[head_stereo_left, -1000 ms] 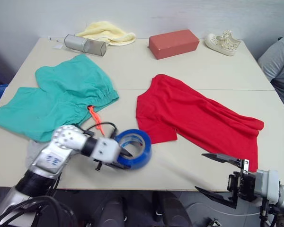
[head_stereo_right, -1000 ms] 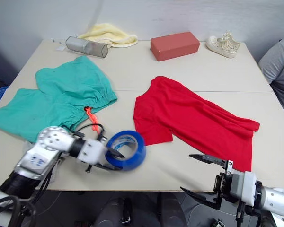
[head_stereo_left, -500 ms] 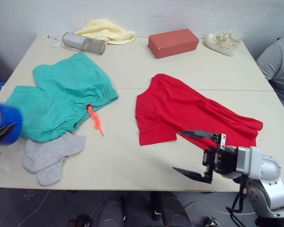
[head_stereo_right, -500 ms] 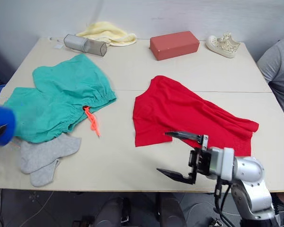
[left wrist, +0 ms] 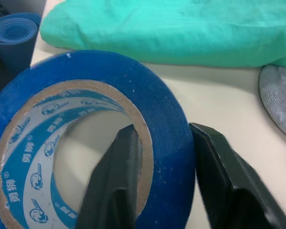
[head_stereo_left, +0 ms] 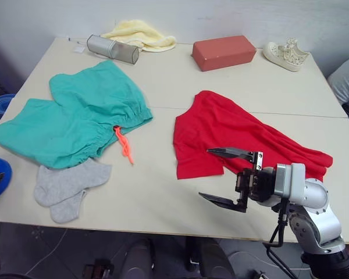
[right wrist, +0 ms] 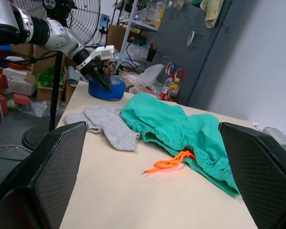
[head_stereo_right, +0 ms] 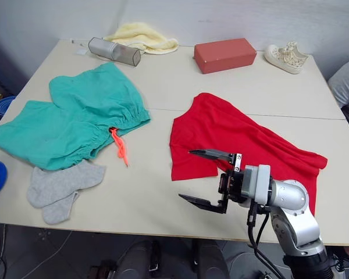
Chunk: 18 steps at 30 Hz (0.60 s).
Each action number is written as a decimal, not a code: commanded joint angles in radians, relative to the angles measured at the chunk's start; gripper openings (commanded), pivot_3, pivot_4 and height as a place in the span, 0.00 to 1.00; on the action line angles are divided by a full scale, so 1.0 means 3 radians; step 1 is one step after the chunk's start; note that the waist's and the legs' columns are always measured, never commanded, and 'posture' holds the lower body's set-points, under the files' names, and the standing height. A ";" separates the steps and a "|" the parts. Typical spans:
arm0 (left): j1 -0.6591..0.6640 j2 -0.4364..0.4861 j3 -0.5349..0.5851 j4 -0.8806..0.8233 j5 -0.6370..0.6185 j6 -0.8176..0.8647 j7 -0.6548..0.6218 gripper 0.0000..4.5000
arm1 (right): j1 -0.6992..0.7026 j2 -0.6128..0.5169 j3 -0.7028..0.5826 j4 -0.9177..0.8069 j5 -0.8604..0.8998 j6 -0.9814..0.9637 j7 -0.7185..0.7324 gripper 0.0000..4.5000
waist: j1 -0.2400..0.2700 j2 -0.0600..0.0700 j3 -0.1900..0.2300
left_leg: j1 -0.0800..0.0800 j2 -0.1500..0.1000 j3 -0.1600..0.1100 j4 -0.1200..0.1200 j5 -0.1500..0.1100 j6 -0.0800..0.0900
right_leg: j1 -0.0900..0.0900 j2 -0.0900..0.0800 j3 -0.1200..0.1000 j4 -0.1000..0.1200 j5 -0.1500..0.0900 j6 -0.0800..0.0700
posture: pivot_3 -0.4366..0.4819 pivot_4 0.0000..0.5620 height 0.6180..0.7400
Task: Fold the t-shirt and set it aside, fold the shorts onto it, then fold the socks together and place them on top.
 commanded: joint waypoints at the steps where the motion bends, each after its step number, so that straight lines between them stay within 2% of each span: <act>1: -0.0083 0.0124 0.0086 0.0155 -0.0060 -0.0319 -0.0109 0.70 | 0.0106 -0.0077 -0.0150 -0.0155 0.0024 -0.0004 -0.0058 1.00 | -0.0012 -0.0002 -0.0001 | 0.0000 0.0002 0.0000 0.0000 0.0002 0.0002 | 0.0000 0.0003 -0.0001 0.0000 0.0000 0.0000 | 0.48 0.27 1.00; 5: -0.0213 0.0221 0.0230 0.0178 -0.0204 -0.1001 -0.0490 0.99 | 0.0383 -0.0224 -0.0487 -0.0098 0.0013 -0.0066 -0.0072 1.00 | -0.0053 -0.0007 -0.0004 | 0.0000 0.0002 0.0001 0.0002 0.0003 0.0003 | 0.0002 0.0003 -0.0002 0.0001 0.0000 0.0000 | 0.48 0.27 1.00; 8: -0.0243 0.0193 0.0119 -0.0252 -0.0401 -0.1196 -0.1018 0.99 | 0.0613 -0.0333 -0.0770 0.0008 0.0022 -0.0104 -0.0020 1.00 | -0.0057 -0.0007 -0.0004 | 0.0000 0.0002 0.0001 0.0003 0.0003 0.0003 | 0.0004 0.0002 -0.0002 -0.0001 0.0000 0.0001 | 0.48 0.27 1.00; 11: -0.0254 0.0101 -0.0288 -0.0936 -0.0429 -0.1234 -0.1306 0.99 | 0.0886 -0.0446 -0.1083 0.0144 0.0032 -0.0148 0.0079 1.00 | -0.0046 0.0002 -0.0001 | 0.0002 0.0001 0.0001 0.0004 0.0003 0.0003 | 0.0009 0.0002 -0.0002 0.0000 0.0000 0.0001 | 0.48 0.27 1.00; 14: -0.0460 -0.0143 -0.0779 -0.1645 -0.0542 -0.0976 -0.1243 0.99 | 0.1094 -0.0511 -0.1312 0.0214 -0.0008 -0.0164 0.0091 1.00 | -0.0044 0.0021 0.0004 | 0.0011 0.0000 0.0001 0.0006 0.0005 0.0008 | 0.0022 0.0002 -0.0001 -0.0001 0.0001 0.0002 | 0.48 0.27 1.00; 18: -0.0711 -0.0550 -0.1657 -0.2456 -0.0358 -0.0775 -0.1176 0.99 | 0.1436 -0.0555 -0.1636 0.0166 -0.0178 -0.0045 -0.0103 1.00 | -0.0043 0.0026 0.0003 | 0.0024 0.0001 0.0003 0.0011 0.0008 0.0011 | 0.0039 0.0013 0.0002 0.0001 0.0006 0.0010 | 0.48 0.27 1.00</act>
